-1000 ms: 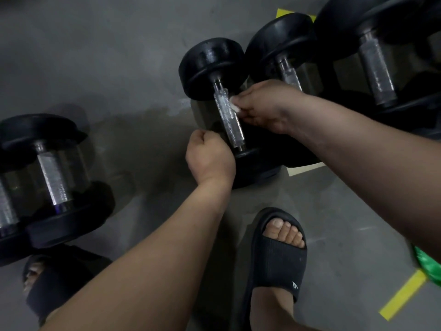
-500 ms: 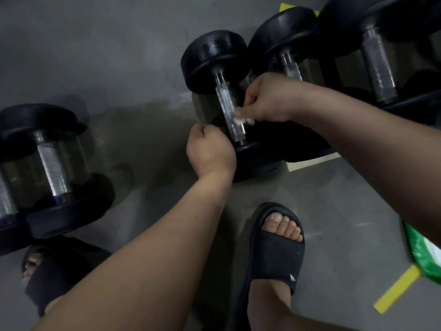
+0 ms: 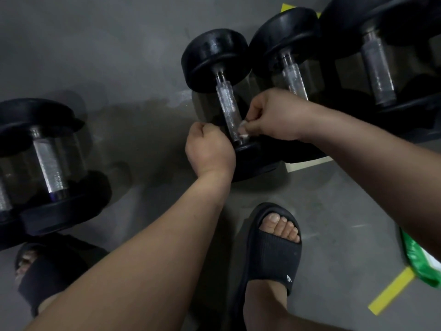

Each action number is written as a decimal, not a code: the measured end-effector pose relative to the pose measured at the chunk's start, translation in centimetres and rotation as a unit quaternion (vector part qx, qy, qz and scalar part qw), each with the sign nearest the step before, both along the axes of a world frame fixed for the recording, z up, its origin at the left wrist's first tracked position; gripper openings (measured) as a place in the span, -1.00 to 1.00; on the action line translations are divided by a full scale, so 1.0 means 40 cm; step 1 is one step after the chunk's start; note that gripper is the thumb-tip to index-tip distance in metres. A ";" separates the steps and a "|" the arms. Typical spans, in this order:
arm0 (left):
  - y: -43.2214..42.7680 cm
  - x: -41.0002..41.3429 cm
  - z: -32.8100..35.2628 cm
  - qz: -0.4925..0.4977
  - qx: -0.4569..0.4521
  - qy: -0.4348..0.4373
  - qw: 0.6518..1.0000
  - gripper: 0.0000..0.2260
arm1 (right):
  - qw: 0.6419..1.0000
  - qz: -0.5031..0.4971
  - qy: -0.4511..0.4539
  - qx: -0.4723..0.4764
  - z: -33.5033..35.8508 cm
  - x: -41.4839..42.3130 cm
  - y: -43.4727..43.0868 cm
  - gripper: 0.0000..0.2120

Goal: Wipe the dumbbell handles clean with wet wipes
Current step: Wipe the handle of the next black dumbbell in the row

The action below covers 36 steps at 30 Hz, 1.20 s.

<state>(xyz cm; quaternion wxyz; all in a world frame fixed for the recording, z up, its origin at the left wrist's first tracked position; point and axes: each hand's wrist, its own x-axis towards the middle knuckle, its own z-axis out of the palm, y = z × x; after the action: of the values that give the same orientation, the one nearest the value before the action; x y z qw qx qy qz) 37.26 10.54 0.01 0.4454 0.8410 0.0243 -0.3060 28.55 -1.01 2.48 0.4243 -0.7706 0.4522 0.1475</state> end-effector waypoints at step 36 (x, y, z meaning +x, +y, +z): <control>0.003 0.003 0.004 0.010 -0.010 -0.007 1.000 -0.81 | 0.962 0.087 -0.172 -0.192 -0.042 0.061 0.031 -0.90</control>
<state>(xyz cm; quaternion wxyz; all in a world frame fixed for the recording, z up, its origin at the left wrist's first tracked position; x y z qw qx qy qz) 37.37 10.66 0.15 0.4572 0.8381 0.0266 -0.2963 30.97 0.23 0.81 0.3256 -0.8876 0.3232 -0.0406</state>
